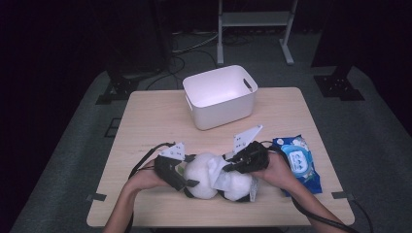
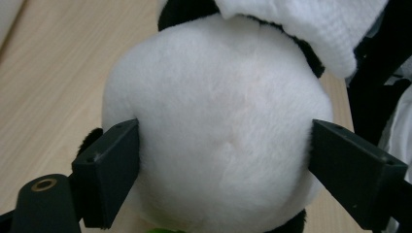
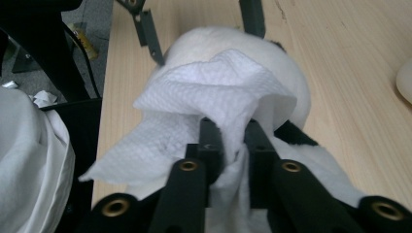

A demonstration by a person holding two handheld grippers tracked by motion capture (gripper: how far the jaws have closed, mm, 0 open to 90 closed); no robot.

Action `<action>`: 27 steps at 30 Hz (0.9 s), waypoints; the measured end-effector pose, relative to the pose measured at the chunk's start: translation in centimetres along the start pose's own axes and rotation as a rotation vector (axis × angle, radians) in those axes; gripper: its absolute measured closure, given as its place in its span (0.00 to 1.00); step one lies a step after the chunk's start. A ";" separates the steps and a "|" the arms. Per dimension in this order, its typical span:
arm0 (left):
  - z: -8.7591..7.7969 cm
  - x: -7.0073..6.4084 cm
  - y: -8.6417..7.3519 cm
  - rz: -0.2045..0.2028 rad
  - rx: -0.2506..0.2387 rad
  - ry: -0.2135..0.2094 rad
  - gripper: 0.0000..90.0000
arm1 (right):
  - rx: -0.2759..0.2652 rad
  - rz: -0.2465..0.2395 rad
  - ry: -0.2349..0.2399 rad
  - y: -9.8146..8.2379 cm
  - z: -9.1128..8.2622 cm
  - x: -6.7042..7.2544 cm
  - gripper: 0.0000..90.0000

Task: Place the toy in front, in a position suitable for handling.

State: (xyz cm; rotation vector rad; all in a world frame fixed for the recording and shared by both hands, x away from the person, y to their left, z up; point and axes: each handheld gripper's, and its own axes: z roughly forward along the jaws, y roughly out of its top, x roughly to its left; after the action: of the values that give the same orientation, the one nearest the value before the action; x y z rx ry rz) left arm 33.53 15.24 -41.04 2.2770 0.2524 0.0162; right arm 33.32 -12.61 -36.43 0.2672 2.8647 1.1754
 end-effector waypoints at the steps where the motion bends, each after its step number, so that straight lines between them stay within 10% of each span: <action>1: -0.1 0.0 0.0 -0.001 0.005 -0.002 0.15 | 0.010 0.002 -0.002 0.4 0.1 0.1 0.92; 11: 0.0 -0.1 -0.4 -0.010 -0.005 -0.005 0.15 | 0.074 -0.082 0.011 3.4 3.0 0.7 0.93; 27: 0.1 0.0 -0.3 -0.025 -0.005 0.003 0.15 | 0.011 0.020 -0.009 -0.2 -2.1 0.2 0.93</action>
State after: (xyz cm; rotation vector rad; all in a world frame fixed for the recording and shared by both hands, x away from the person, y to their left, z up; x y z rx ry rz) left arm 33.47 15.40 -41.34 2.2692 0.2814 0.0070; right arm 32.86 -14.15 -35.09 0.3016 2.8681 1.1590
